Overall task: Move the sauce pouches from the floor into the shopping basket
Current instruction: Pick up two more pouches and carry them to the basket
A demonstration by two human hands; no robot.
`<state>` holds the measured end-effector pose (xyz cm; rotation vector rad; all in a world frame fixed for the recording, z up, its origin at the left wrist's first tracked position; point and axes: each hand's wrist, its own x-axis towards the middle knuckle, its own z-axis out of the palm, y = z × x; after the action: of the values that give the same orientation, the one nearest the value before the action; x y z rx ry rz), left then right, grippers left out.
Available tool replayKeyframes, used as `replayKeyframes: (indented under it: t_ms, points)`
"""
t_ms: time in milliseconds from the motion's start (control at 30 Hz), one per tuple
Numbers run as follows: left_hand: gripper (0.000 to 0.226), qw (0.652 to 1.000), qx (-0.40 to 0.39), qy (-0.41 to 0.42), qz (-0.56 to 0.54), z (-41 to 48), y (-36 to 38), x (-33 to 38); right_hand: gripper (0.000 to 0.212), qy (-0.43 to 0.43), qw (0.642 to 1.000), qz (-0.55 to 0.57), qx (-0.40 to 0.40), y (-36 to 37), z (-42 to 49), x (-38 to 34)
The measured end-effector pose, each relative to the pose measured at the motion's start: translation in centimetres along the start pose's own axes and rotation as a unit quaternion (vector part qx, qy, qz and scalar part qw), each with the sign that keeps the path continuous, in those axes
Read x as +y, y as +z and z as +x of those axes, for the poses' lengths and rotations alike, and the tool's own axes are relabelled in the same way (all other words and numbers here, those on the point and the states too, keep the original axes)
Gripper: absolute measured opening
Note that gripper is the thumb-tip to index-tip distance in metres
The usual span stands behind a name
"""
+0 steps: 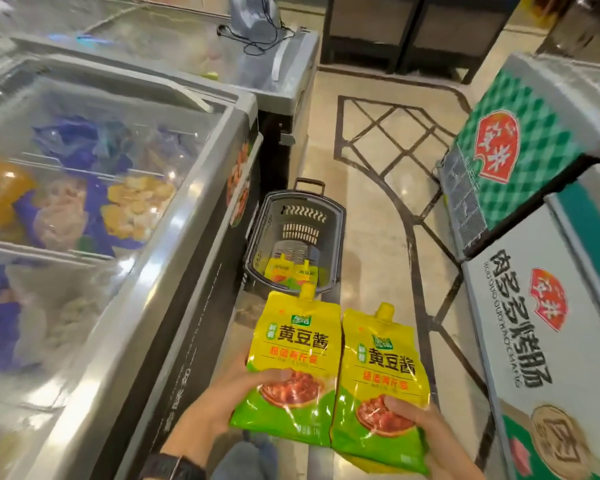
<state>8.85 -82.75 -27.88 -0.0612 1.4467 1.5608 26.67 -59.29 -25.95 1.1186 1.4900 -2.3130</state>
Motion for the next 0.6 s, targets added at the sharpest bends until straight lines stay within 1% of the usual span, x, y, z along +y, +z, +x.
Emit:
replayKeyframes:
  t_ms: [67, 133, 233, 367, 433, 600]
  points:
    - [0.095, 1.0, -0.002, -0.01, -0.017, 2.7, -0.8, 2.2, 0.125, 0.011, 1.0, 0.029, 0.006, 0.7, 2.4, -2.2]
    - [0.091, 1.0, -0.007, -0.02, -0.018, 4.9, -1.3, 4.2, 0.123, 0.02, 0.998, 0.051, 0.012, 1.5, 4.5, -4.0]
    - [0.092, 0.999, -0.007, -0.042, -0.01, 8.5, -2.3, 6.8, 0.122, 0.026, 0.998, 0.062, 0.021, 1.8, 8.3, -6.5]
    - [0.099, 0.998, 0.014, -0.065, 0.003, 13.5, -3.2, 9.1, 0.121, 0.033, 0.997, 0.069, 0.014, 1.2, 13.9, -9.4]
    - [0.101, 0.997, 0.027, -0.076, 0.0, 16.2, -3.5, 10.0, 0.123, 0.047, 0.997, 0.055, 0.006, 0.3, 17.4, -10.6]
    - [0.091, 0.995, 0.037, -0.091, -0.005, 25.0, -3.6, 12.2, 0.12, 0.081, 0.997, 0.003, -0.018, -3.5, 28.0, -13.8]
